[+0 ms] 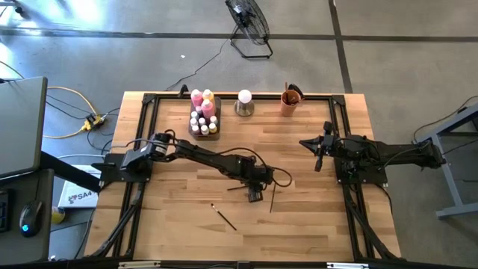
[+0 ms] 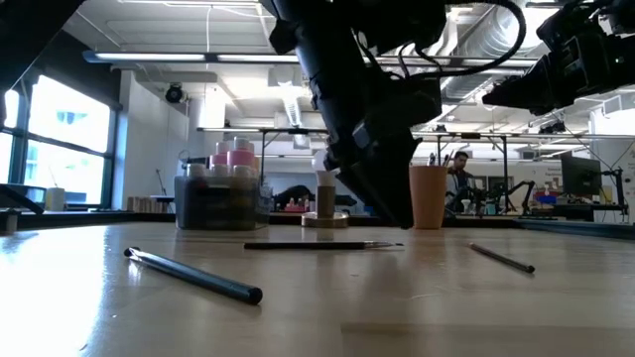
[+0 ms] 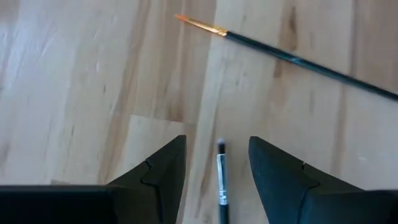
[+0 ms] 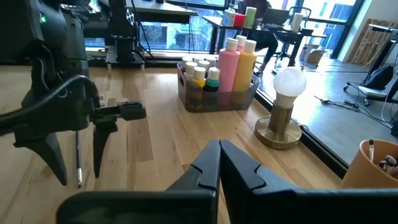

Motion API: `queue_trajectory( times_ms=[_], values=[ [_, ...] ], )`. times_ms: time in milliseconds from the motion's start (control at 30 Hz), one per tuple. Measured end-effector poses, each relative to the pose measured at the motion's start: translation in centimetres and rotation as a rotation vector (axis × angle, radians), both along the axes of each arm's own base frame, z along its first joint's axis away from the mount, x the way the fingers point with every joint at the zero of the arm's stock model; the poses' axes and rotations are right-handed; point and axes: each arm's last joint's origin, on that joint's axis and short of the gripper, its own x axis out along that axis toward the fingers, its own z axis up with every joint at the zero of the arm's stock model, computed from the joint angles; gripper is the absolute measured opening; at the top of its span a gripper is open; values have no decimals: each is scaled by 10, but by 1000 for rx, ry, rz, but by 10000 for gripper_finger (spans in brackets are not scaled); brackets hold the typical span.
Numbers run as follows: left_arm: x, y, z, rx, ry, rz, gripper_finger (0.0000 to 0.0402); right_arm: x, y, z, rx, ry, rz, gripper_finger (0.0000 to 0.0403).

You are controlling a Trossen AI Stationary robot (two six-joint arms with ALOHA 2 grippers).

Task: Pick & Place Paint Supplies
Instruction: Put the silver paintbrush into the orange cup

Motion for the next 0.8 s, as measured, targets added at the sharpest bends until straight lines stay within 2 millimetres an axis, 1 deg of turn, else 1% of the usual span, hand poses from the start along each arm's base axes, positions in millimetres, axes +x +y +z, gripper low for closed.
queue_trajectory(
  times_ms=[133, 567, 800],
  values=[
    [-3, 1, -6, 7, 19, 9, 170, 0, 0, 0, 0, 1, 0, 2],
    [-2, 1, -6, 5, 14, 14, 170, 0, 0, 0, 0, -3, 0, 3],
    [5, -1, -24, -13, 16, 20, 171, 0, 0, 0, 0, 3, 1, 3]
  ],
)
